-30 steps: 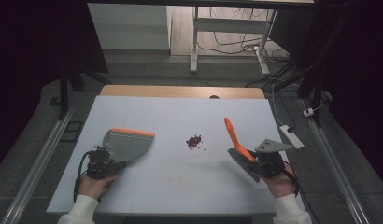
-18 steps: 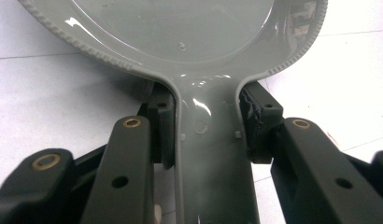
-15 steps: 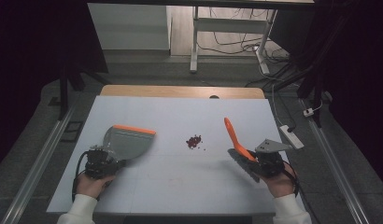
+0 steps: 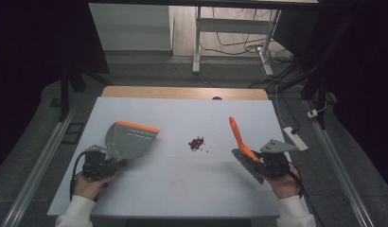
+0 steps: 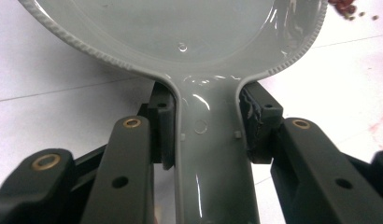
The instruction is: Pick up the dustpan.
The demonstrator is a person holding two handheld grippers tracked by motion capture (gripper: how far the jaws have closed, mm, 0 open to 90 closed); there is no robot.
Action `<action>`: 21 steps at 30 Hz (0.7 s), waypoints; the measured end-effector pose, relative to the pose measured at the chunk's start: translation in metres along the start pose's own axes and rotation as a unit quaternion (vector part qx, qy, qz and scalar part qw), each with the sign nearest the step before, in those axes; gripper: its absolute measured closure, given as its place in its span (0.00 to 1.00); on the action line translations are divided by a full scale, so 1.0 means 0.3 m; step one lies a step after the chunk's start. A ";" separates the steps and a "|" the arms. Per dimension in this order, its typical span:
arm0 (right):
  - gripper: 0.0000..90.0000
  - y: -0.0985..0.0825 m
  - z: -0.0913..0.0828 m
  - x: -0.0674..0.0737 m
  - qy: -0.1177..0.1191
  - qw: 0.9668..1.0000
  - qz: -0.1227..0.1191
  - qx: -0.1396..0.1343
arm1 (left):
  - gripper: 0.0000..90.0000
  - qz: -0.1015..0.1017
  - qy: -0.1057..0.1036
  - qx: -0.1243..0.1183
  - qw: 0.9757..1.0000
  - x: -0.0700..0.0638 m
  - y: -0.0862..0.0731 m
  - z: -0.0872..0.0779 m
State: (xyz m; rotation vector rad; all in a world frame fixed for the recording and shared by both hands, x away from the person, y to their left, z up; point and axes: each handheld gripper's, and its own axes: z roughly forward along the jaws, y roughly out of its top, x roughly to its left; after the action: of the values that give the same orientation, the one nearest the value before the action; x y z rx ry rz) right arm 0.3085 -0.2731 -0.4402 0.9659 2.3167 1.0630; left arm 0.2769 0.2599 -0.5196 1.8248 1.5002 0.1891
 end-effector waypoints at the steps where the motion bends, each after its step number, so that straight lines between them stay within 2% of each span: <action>1: 0.78 0.005 -0.005 -0.002 -0.001 1.000 0.006 -0.005 | 0.68 0.002 0.001 -0.001 1.000 -0.001 0.000 -0.001; 4: 0.78 0.015 -0.020 -0.013 -0.008 1.000 0.020 -0.015 | 0.68 0.011 0.005 -0.006 1.000 -0.003 -0.005 -0.014; 6: 0.78 0.019 -0.029 -0.020 -0.014 0.999 0.031 -0.020 | 0.68 0.010 0.004 -0.008 1.000 -0.003 -0.008 -0.021; 8: 0.78 0.012 -0.037 -0.024 -0.016 0.999 0.042 -0.024 | 0.68 0.013 -0.006 -0.010 1.000 -0.003 -0.012 -0.028; 9: 0.78 0.009 -0.038 -0.026 -0.015 0.999 0.044 -0.024 | 0.68 0.008 -0.006 -0.010 1.000 0.000 -0.014 -0.032; 12: 0.78 0.002 -0.042 -0.032 -0.017 0.999 0.043 -0.022 | 0.68 0.007 0.002 -0.012 1.000 0.004 -0.018 -0.040; 13: 0.78 0.002 -0.044 -0.032 -0.017 0.999 0.037 -0.023 | 0.68 0.003 0.004 -0.022 1.000 0.004 -0.011 -0.045; 16: 0.78 0.007 -0.048 -0.028 -0.016 0.999 0.025 -0.024 | 0.68 0.010 0.000 -0.027 1.000 0.000 -0.008 -0.043; 18: 0.78 0.007 -0.049 -0.023 -0.016 0.999 0.028 -0.026 | 0.68 0.024 0.003 -0.024 0.999 -0.006 -0.010 -0.036; 21: 0.78 0.009 -0.042 -0.014 -0.011 0.999 0.026 -0.025 | 0.68 0.026 -0.003 -0.028 0.999 -0.003 -0.006 -0.035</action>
State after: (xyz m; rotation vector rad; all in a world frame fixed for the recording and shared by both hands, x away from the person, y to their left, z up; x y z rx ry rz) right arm 0.3047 -0.2812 -0.4299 1.0198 2.2468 1.1195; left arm 0.2693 0.2637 -0.5131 1.8201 1.4302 0.2482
